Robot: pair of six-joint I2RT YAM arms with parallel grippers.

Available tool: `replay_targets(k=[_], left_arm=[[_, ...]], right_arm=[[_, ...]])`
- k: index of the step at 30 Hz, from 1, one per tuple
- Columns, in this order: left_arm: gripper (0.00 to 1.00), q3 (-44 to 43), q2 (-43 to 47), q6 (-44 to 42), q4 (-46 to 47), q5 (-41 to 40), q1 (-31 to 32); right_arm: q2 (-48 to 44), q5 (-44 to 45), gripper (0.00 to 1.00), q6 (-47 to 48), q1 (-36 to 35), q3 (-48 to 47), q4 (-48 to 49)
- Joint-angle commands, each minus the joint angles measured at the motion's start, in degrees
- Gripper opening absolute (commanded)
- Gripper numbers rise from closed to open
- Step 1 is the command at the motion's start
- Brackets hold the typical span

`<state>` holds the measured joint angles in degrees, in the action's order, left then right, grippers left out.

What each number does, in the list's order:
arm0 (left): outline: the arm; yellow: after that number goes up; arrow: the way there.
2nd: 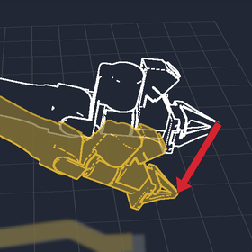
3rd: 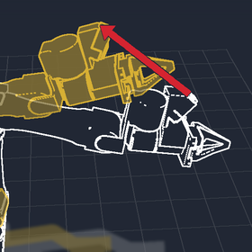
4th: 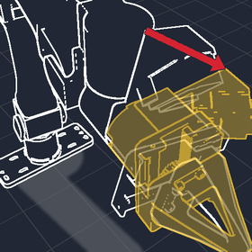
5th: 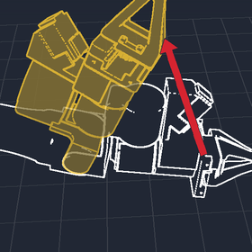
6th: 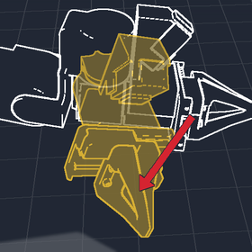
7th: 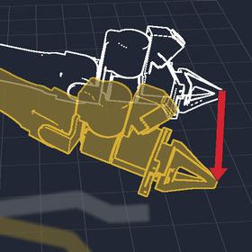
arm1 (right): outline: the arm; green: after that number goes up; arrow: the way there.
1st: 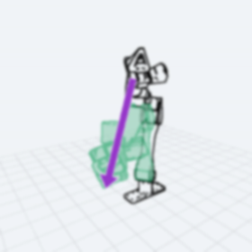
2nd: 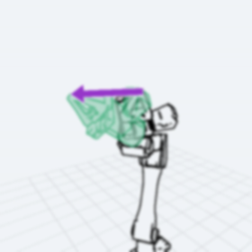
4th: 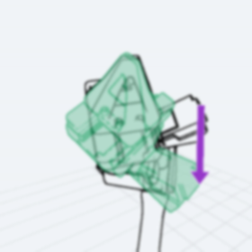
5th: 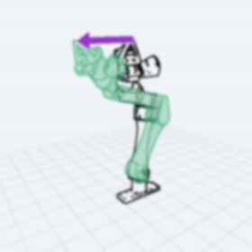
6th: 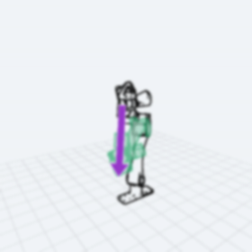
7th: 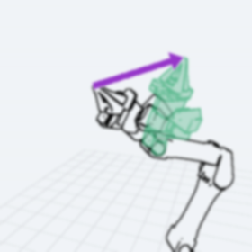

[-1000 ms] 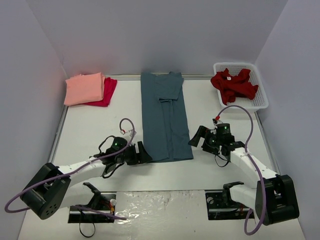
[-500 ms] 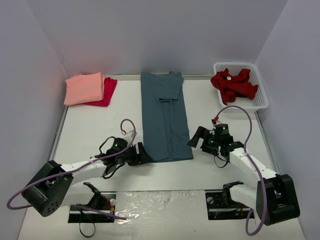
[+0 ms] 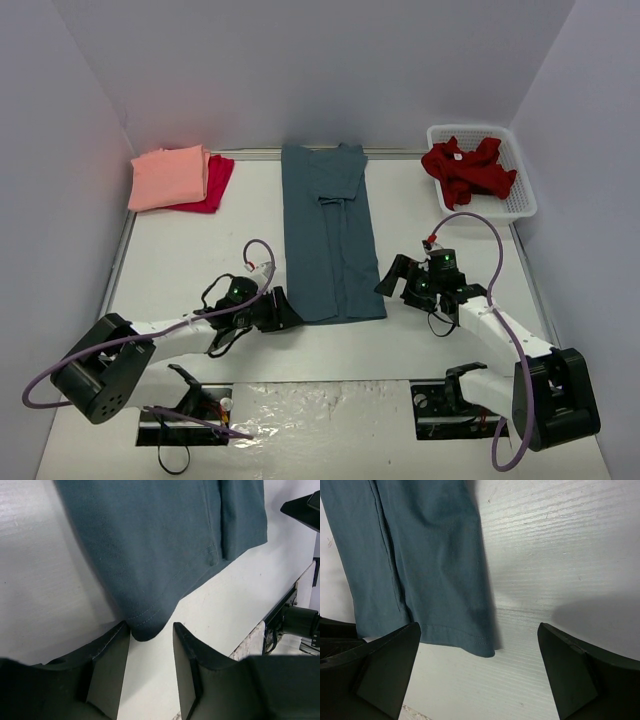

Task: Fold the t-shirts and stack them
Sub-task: Grab the bottom of the folded rectangular tshirt with both arms

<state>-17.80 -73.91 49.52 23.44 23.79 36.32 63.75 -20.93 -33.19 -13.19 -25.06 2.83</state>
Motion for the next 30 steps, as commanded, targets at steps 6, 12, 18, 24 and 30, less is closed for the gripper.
replay_targets(k=[6, 12, 18, 24, 30], left_arm=[[0.39, 0.66, -0.97, -2.32, -6.04, -1.91, 0.42], [0.38, 0.49, -3.26, -2.5, -5.16, -2.08, 0.42], [0.4, 0.84, -4.4, -1.09, -2.97, -1.73, 0.42], [0.46, 1.45, -3.44, 0.23, -1.38, -0.06, 0.42], [0.49, 1.54, -0.98, 0.32, -4.45, -0.67, 0.42]], right_arm=[[-0.03, 0.89, 1.0, -0.12, -0.52, 0.27, 0.42], [0.15, 0.8, 1.0, -0.12, -0.7, 0.27, 0.51], [0.24, 0.89, 1.0, -0.03, -1.05, 0.27, 0.6], [0.5, 0.98, 1.0, 0.05, -1.22, 0.19, 0.77], [0.59, 0.98, 1.0, 0.14, -1.49, 0.19, 0.77]])
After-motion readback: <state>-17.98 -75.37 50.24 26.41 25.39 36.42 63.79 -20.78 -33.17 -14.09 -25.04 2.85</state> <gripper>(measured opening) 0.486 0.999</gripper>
